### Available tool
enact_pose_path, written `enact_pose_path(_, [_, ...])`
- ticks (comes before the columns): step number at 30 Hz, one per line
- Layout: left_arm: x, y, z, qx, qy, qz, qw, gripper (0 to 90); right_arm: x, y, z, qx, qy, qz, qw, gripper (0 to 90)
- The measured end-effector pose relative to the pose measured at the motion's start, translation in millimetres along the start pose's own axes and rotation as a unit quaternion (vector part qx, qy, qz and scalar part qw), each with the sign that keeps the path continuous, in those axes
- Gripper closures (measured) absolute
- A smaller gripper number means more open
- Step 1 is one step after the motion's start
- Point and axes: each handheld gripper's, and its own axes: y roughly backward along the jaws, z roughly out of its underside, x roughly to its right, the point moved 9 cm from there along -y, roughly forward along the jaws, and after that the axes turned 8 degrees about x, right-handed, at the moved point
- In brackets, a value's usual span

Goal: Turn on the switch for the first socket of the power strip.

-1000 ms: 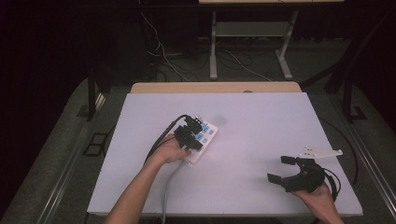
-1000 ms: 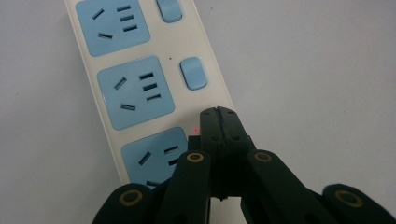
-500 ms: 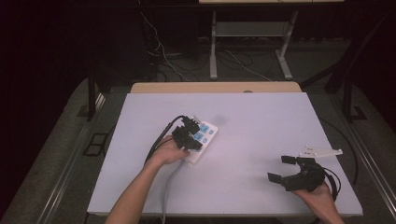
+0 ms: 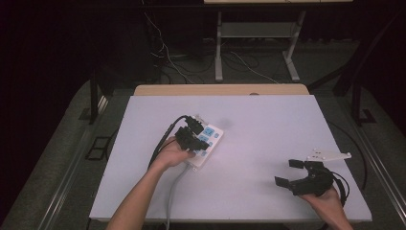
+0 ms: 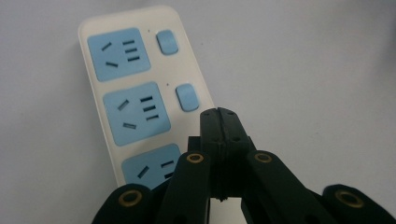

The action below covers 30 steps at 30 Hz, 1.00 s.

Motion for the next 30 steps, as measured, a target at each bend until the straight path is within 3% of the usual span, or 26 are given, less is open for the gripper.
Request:
enact_pose_path(10, [-4.1, 15.8, -13.5, 0.034, 0.000, -0.006, 0.9994, 89.5, -0.2, 0.5, 0.3, 0.000, 0.000, -0.001, 1.0000, 0.2])
enact_pose_path(30, [-21.9, 54.1, -11.4, 0.081, 0.017, -0.028, 0.9961, 89.3, -1.7, -0.3, 0.9, 0.000, 0.001, 0.000, 1.0000, 0.2])
